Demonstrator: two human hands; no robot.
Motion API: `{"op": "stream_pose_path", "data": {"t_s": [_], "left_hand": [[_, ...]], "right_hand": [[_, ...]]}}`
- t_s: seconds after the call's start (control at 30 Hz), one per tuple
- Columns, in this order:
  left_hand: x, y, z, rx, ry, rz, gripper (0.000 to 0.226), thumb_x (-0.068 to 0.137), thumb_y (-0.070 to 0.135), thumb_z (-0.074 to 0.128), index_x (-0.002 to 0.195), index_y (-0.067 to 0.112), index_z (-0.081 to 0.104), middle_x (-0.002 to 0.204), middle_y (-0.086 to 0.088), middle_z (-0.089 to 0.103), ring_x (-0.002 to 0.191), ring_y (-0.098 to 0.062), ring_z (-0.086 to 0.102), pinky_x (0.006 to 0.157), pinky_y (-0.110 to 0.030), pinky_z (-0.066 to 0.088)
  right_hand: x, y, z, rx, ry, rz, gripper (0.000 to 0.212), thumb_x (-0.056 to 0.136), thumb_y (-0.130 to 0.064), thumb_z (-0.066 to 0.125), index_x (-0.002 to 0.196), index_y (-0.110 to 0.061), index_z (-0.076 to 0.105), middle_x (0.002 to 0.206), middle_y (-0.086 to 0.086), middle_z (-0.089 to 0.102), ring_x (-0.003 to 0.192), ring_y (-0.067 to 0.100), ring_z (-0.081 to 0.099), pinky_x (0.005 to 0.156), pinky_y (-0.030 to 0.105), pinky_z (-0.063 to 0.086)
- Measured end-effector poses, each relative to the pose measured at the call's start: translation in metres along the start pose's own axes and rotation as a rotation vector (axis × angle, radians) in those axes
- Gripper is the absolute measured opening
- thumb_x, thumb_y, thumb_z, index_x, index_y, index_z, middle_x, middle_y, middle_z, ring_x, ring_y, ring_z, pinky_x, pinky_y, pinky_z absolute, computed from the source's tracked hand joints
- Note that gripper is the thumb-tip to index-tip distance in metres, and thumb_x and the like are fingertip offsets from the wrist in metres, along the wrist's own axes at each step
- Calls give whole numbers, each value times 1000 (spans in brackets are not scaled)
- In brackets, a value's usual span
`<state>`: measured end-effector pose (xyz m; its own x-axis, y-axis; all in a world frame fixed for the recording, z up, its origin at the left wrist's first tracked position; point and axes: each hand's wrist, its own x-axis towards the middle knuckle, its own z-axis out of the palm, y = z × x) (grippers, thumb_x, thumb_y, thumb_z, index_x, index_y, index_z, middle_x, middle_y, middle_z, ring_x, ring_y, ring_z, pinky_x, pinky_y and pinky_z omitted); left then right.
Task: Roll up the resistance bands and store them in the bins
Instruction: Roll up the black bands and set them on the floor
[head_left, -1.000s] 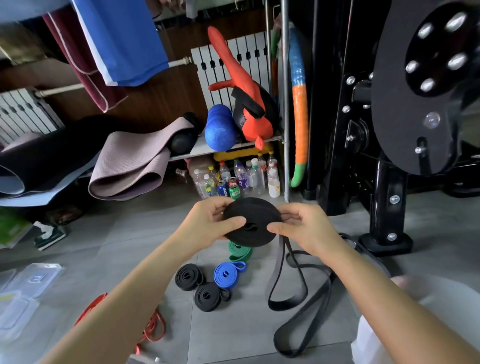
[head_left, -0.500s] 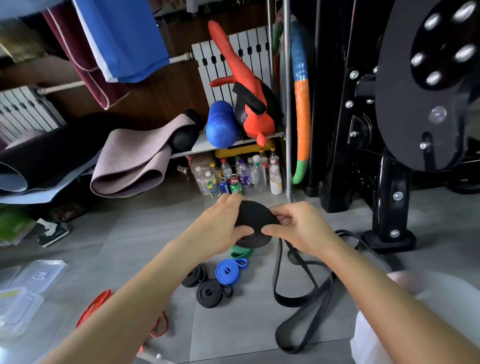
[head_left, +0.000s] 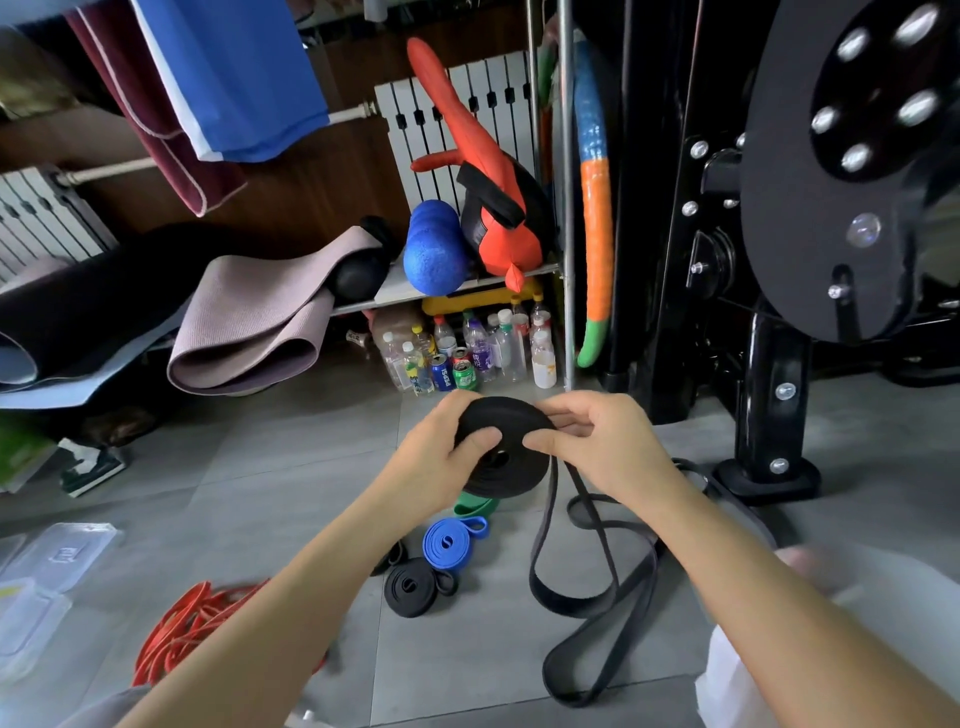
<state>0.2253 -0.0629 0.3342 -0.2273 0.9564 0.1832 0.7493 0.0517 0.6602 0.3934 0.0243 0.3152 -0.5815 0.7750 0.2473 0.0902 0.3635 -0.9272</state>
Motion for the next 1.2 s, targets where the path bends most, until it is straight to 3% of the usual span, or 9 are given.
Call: {"op": "stream_pose_path", "data": {"t_s": [0.07,0.2,0.4,0.5,0.67,0.83,0.9,1.0,1.2], "left_hand": [[-1,-2,2,-135,55,-57,12,93,20,54,103,25,49,92,5,58,86,-15,57,72,-20,48],[-6,2,3,-492,140,-203,14,95,17,51,97,31,52,103,-4,61,99,-28,61,77,-52,55],[-11,7,15,-926,167,-374,15,96,24,50,111,23,53,115,-4,62,102,-22,65,69,-46,58],[-9,6,9,-668,99,-349,12,95,25,52,106,29,53,119,-5,61,102,-16,63,79,-44,57],[-3,2,-15,32,-15,176,60,87,23,62,132,51,34,124,9,49,116,-6,46,96,-29,42],[5,9,-29,242,-158,265,57,88,16,61,132,47,43,123,8,57,113,-8,50,99,-31,41],[6,9,-31,255,-196,270,55,87,13,60,132,43,46,120,15,57,112,-6,50,98,-27,39],[2,5,-33,73,-164,195,59,87,9,61,118,57,46,111,26,55,107,1,50,96,-24,40],[-12,-7,-16,-364,103,-22,65,87,-4,58,104,58,55,103,33,61,107,-8,59,91,-38,52]], "right_hand": [[-1,-2,-2,12,1,6,33,72,-17,79,83,-44,64,74,-27,66,78,-8,65,67,5,48],[1,-1,-3,95,3,43,31,71,-15,80,80,-41,64,70,-25,67,78,-10,65,67,3,47],[-1,1,5,217,52,-13,37,76,-4,73,94,-35,66,77,-30,68,85,-7,66,72,4,47],[2,1,-1,188,49,-12,36,77,-4,73,88,-38,66,76,-29,69,83,-5,66,70,6,48],[5,1,-3,177,3,-18,37,74,0,74,90,-32,68,78,-18,71,81,1,68,74,13,52],[4,0,2,205,-38,3,38,73,4,73,91,-29,66,83,-12,70,77,0,68,79,17,54],[4,0,4,232,-58,23,37,73,5,73,90,-28,67,84,-7,71,76,2,69,77,18,55],[5,1,5,271,-57,52,36,73,0,75,89,-30,67,88,-5,72,83,7,70,76,19,55],[3,5,9,166,-81,84,36,73,-12,78,78,-43,62,66,-36,63,76,-21,59,63,-1,42]]}}
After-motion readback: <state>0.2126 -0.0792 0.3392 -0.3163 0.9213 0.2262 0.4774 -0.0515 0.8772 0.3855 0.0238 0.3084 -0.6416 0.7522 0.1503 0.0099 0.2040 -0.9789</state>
